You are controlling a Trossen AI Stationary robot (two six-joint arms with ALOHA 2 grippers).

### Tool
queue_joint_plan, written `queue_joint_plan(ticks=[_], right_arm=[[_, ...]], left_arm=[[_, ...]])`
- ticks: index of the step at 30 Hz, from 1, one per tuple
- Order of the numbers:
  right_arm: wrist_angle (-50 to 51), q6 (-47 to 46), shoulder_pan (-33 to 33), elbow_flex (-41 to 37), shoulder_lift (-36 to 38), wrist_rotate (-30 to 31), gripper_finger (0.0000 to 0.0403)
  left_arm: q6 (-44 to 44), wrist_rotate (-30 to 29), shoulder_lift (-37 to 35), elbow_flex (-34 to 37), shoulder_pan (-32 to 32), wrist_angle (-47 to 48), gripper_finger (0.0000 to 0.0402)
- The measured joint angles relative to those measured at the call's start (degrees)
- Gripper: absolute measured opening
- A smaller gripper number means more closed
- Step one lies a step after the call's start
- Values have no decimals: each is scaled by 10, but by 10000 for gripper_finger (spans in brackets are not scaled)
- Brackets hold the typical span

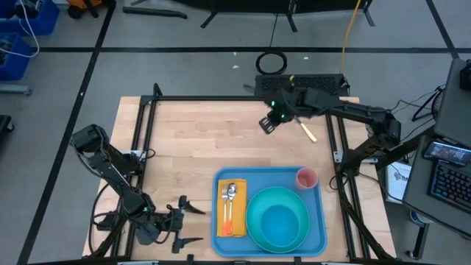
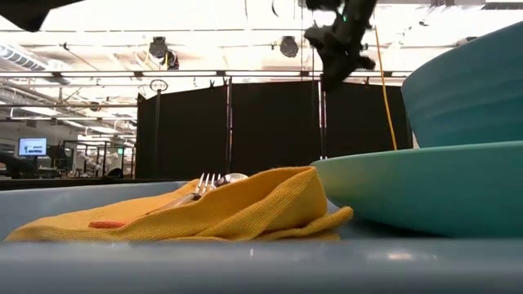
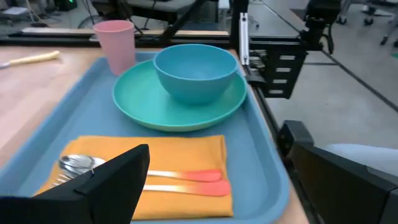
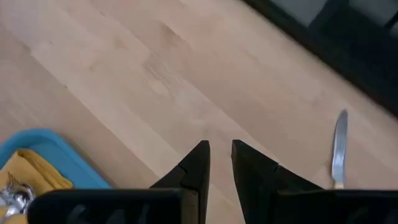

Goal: Set up tray
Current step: Put the yellow knife on the orange napkin to the right of the orange spoon

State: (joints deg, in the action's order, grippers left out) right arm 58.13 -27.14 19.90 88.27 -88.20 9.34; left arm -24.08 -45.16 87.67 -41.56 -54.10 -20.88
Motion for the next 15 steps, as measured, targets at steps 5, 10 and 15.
queue_joint_plan(ticks=[5,10,15], right_arm=[[22,38,92,-47,0,-36,59],[47,104,182,-80,0,-33,60],[41,167,235,-112,0,-56,84]], left_arm=[[28,1,-24,0,27,16,397],[31,0,-74,0,56,72,397],[35,0,-108,16,80,96,397]])
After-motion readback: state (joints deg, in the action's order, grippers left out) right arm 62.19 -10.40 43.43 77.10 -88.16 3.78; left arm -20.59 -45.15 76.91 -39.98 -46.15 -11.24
